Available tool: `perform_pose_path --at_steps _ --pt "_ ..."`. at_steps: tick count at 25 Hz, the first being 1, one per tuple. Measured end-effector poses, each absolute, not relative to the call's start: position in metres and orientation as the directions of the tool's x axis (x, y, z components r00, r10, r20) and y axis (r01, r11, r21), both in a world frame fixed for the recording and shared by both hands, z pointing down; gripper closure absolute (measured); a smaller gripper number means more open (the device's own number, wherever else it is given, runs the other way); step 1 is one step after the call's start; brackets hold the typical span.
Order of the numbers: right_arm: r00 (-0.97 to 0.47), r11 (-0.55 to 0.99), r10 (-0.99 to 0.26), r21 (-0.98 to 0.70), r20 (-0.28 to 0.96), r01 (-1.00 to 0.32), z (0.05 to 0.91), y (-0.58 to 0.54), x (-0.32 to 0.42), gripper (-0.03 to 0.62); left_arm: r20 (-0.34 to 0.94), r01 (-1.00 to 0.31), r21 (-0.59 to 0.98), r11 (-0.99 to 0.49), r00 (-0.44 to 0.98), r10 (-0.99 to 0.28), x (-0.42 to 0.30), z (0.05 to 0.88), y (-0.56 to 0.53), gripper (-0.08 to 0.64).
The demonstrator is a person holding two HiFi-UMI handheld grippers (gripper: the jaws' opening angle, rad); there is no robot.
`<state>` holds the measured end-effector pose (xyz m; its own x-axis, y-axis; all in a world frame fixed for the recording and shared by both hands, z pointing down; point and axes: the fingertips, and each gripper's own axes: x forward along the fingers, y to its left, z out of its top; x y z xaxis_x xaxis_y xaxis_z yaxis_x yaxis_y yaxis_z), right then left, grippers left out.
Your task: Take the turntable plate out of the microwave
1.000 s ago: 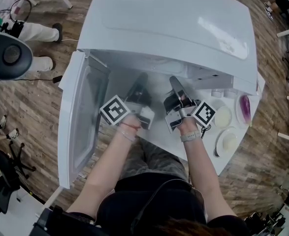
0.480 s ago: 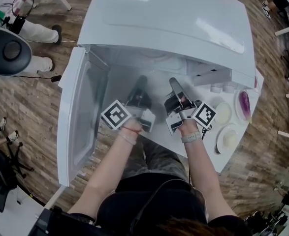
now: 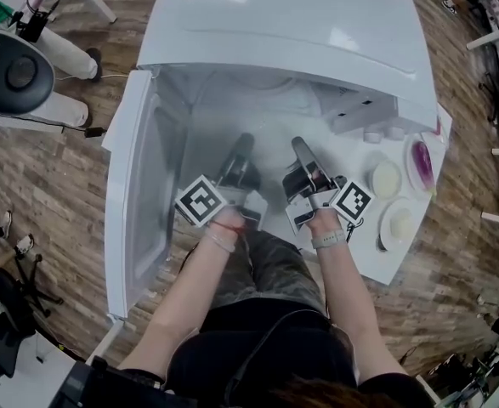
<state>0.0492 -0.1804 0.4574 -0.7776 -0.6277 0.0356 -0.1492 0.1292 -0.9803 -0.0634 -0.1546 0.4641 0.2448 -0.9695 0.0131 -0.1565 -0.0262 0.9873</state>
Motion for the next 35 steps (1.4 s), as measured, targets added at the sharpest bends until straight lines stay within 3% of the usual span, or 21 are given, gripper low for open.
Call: perform_pose_path --at_steps 35 --pt "-0.660 0.097 -0.751 -0.984 0.025 -0.148 0.456 -0.054 0.108 0.545 0.020 -0.153 0.987 -0.049 0.419 -0.908 -0.007 0.464 -0.049 0.523"
